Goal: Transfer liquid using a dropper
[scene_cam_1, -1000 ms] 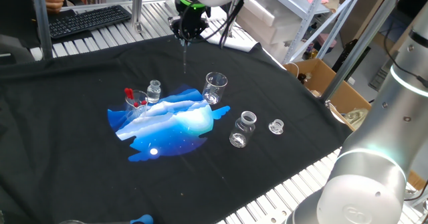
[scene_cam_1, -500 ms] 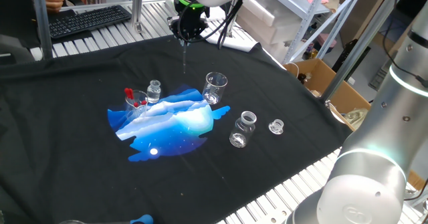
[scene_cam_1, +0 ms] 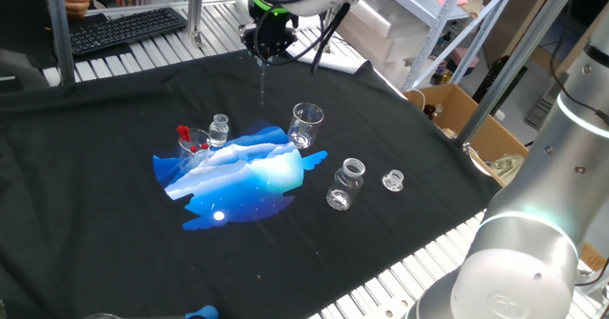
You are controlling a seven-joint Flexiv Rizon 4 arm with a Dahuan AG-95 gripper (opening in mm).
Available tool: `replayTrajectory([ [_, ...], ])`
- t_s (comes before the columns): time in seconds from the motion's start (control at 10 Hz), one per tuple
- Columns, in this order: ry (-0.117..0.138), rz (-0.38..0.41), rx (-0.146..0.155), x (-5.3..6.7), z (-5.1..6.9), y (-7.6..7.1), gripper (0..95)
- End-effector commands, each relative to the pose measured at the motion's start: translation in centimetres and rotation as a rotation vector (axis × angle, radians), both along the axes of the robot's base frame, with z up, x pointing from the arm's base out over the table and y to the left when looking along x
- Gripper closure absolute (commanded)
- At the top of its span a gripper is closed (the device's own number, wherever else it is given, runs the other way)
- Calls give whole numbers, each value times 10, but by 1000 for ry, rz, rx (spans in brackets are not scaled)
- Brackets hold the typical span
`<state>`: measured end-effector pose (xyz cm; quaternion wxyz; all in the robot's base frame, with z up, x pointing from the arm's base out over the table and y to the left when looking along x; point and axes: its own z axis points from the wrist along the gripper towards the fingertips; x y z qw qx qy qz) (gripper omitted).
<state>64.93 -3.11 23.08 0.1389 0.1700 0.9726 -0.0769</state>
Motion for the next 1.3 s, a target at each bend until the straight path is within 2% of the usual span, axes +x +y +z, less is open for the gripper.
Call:
replayTrajectory([
  [0.1, -1, -11, -4, 0, 0, 0, 950],
  [0.6, -5, -5, -1, 0, 0, 0, 950],
  [0.8, -19, 34, -4, 0, 0, 0, 950],
  [0.9, -16, 37, -9, -3, -1, -6, 950],
  [1.3, -19, 92, -22, -23, 0, -46, 950],
])
